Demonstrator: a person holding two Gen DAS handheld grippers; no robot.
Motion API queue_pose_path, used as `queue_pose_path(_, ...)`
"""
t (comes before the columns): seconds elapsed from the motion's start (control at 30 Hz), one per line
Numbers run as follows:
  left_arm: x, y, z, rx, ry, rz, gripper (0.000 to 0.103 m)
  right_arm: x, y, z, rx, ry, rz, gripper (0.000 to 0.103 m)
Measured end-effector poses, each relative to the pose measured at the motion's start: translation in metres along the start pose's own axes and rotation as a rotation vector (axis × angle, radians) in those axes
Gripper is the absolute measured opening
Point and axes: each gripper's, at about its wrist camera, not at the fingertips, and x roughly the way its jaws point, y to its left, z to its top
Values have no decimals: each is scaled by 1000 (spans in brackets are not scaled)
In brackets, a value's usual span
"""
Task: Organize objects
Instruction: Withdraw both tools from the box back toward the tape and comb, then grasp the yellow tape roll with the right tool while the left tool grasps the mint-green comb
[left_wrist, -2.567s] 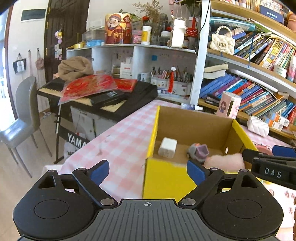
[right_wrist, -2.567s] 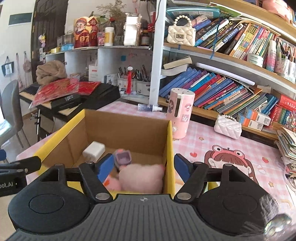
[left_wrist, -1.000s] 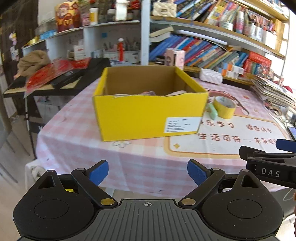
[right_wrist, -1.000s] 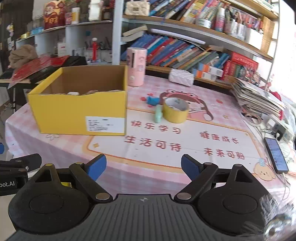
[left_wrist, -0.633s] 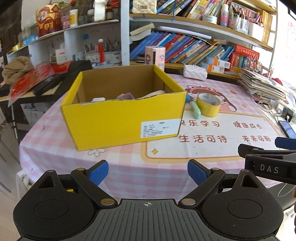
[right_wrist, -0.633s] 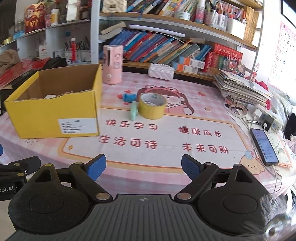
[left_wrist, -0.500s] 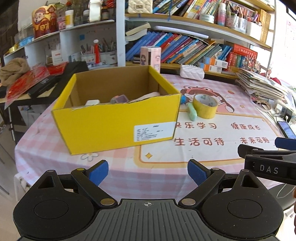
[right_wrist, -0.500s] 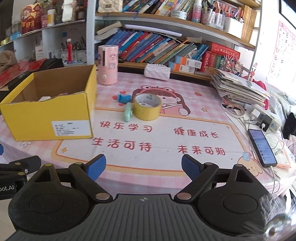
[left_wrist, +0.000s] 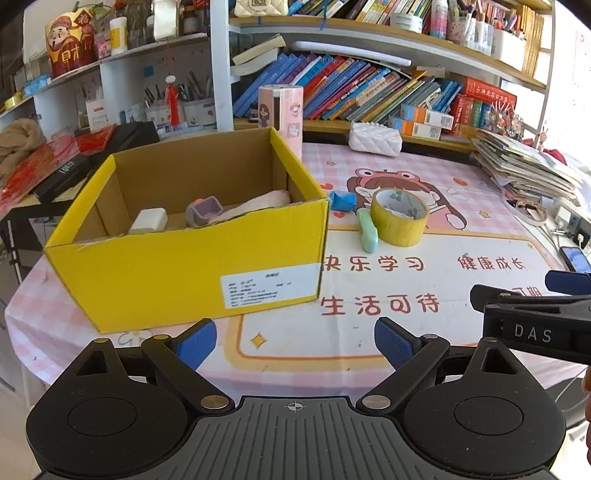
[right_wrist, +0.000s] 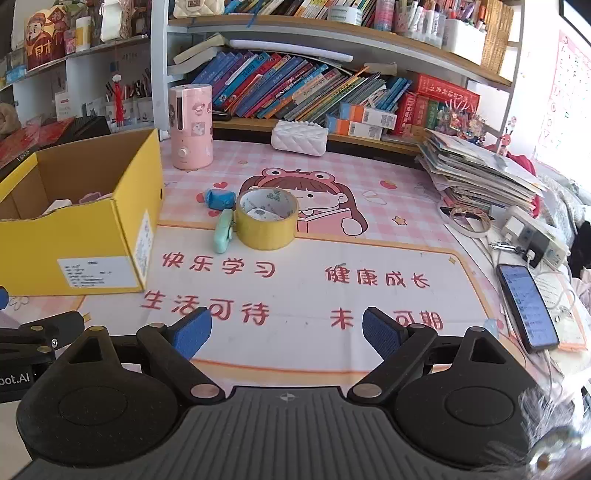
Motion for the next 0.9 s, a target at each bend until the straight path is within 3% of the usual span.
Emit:
queue_pose_path(0.53,40,-56,31,-17,11,-15,94,56,-46,47,-60,7,83,89)
queue_pose_path(0.9,73,-93,45,-20,60,26,94,99,-63,78,-137,11,248,89)
